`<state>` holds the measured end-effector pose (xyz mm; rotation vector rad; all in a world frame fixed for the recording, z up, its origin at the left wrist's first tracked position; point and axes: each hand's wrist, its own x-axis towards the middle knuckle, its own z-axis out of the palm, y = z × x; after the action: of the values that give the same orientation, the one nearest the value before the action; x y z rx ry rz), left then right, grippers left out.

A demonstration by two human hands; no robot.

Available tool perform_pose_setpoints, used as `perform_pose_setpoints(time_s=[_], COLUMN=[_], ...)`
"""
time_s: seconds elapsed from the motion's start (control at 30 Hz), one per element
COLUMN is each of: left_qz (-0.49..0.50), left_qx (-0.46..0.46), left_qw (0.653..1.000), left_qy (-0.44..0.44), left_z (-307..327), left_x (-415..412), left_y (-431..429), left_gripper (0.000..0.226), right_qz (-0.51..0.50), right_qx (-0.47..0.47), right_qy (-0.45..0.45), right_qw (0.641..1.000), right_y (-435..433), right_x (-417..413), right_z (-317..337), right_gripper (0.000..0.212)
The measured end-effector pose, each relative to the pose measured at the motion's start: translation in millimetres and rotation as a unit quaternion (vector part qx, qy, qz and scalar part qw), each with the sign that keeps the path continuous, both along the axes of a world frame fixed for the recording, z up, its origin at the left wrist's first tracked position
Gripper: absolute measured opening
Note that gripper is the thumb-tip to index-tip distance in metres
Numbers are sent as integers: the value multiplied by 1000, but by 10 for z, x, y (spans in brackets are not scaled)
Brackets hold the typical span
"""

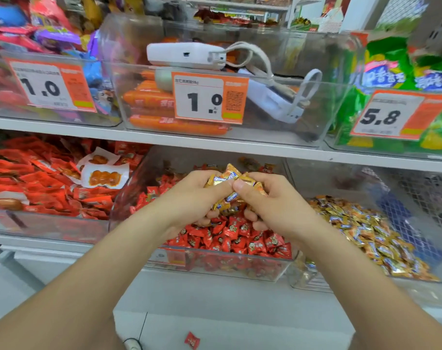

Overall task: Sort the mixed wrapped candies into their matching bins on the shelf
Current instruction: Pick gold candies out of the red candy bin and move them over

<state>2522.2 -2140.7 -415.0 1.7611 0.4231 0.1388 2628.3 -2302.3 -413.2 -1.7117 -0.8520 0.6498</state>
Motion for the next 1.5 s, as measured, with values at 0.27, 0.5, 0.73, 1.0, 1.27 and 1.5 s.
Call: perform_pose_setpoints(time_s=[0.27,0.5,0.73,1.0,1.27,1.5], left_qz=[52,14,-46,-210,-76,141], left_qx=[1,317,418,450,625,547], left_qw=[995,932,905,845,766,825], left_qy=[-87,-172,-69,201,-128,-6], left_z=[-64,-11,-223,-583,-116,-107], left_x=[283,580,1293,1806,1061,305], left_y=[-826,-1474,-2045,-2042,-1767,-542], left_gripper=[18,6,20,80,26,35], right_qz=[-89,-321,-226,-301,-255,-186], right_qx=[5,-73,-143,-141,-120,-72], right_qy=[50,-127,-160,-177,-199,-175], right_qw=[995,936,950,926,939,964], right_y=[-734,-1579,-1915,-2019,-1709,-935], right_x=[226,979,1387,1351,803,95], right_z=[168,-105,-529,-380,10,256], right_gripper=[17,26,38,21,22,21])
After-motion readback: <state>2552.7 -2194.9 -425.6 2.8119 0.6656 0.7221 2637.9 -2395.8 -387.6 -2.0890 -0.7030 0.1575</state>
